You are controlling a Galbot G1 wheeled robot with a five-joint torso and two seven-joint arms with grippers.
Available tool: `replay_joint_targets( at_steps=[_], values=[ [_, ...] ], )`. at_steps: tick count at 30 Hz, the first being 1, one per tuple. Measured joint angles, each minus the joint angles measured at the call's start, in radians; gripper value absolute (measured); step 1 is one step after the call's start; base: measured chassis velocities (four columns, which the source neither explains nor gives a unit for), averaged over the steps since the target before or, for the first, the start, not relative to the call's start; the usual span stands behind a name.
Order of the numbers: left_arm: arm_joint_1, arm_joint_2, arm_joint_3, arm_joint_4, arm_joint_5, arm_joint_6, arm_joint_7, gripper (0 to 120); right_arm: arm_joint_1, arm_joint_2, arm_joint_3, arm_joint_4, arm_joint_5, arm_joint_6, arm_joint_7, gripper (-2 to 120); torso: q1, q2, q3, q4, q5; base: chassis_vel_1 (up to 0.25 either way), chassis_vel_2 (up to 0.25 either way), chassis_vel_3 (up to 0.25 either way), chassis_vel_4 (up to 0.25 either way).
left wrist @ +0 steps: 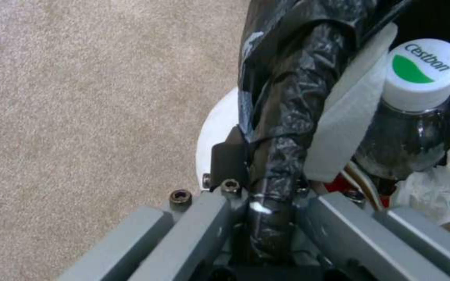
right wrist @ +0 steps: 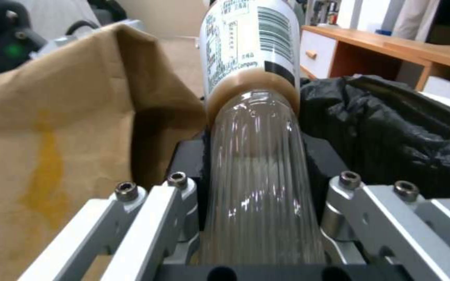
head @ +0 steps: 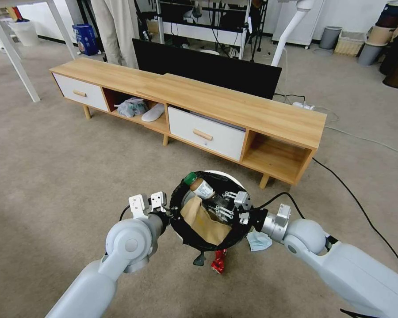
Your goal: Pick up the trash bin and place the garbage on the floor into it.
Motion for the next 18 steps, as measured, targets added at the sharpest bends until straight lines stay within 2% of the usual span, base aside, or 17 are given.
replay_joint_targets(
  at_steps=[2, 5, 7, 10, 11, 13, 14, 17, 18],
  values=[
    [-0.001, -0.001, 0.000, 0.000, 0.001, 0.000, 0.002, 0, -0.007, 0.000, 0.005, 0.000, -0.002, 0.000, 0.012, 30, 0.000, 0.000, 0.000, 0.0000, 0.0000, 0.000, 0.000, 0.000, 0.000],
    [-0.002, -0.003, 0.001, 0.000, 0.002, 0.000, 0.004, 0, -0.020, -0.002, 0.014, 0.001, -0.006, -0.001, 0.015, 39, 0.000, 0.000, 0.000, 0.0000, 0.0000, 0.000, 0.000, 0.000, 0.000],
    [-0.002, -0.003, 0.001, 0.000, 0.002, 0.000, 0.005, 0, -0.022, -0.003, 0.016, 0.001, -0.006, -0.001, 0.016, 41, 0.000, 0.000, 0.000, -0.0001, 0.0000, 0.000, 0.000, 0.000, 0.000],
    [-0.001, -0.004, 0.001, 0.001, 0.007, 0.000, 0.007, 0, -0.034, -0.007, 0.030, 0.006, -0.008, 0.000, 0.018, 59, 0.000, 0.000, 0.000, -0.0001, 0.0000, 0.000, 0.000, 0.000, 0.000],
    [-0.001, -0.004, 0.001, 0.001, 0.007, 0.000, 0.007, 0, -0.034, -0.007, 0.030, 0.006, -0.008, 0.000, 0.018, 59, 0.000, 0.000, 0.000, -0.0001, 0.0000, 0.000, 0.000, 0.000, 0.000],
    [0.000, -0.003, 0.000, 0.002, 0.010, 0.000, 0.006, 0, -0.035, -0.007, 0.034, 0.007, -0.009, 0.000, 0.018, 70, 0.000, 0.000, 0.000, 0.0000, 0.0000, 0.000, 0.000, 0.000, 0.000],
    [0.000, -0.003, 0.000, 0.002, 0.010, 0.000, 0.006, 0, -0.035, -0.007, 0.034, 0.007, -0.009, 0.000, 0.018, 70, 0.000, 0.000, 0.000, 0.0000, 0.0000, 0.000, 0.000, 0.000, 0.000],
    [0.001, -0.003, -0.003, 0.002, 0.012, 0.000, 0.007, 0, -0.035, -0.006, 0.038, 0.010, -0.009, 0.001, 0.018, 84, 0.000, 0.000, 0.000, -0.0001, 0.0000, 0.000, 0.000, 0.000, 0.000],
    [0.001, -0.003, -0.003, 0.002, 0.012, 0.000, 0.007, 0, -0.035, -0.006, 0.038, 0.010, -0.009, 0.001, 0.018, 84, 0.000, 0.000, 0.000, -0.0001, 0.0000, 0.000, 0.000, 0.000, 0.000]
  ],
)
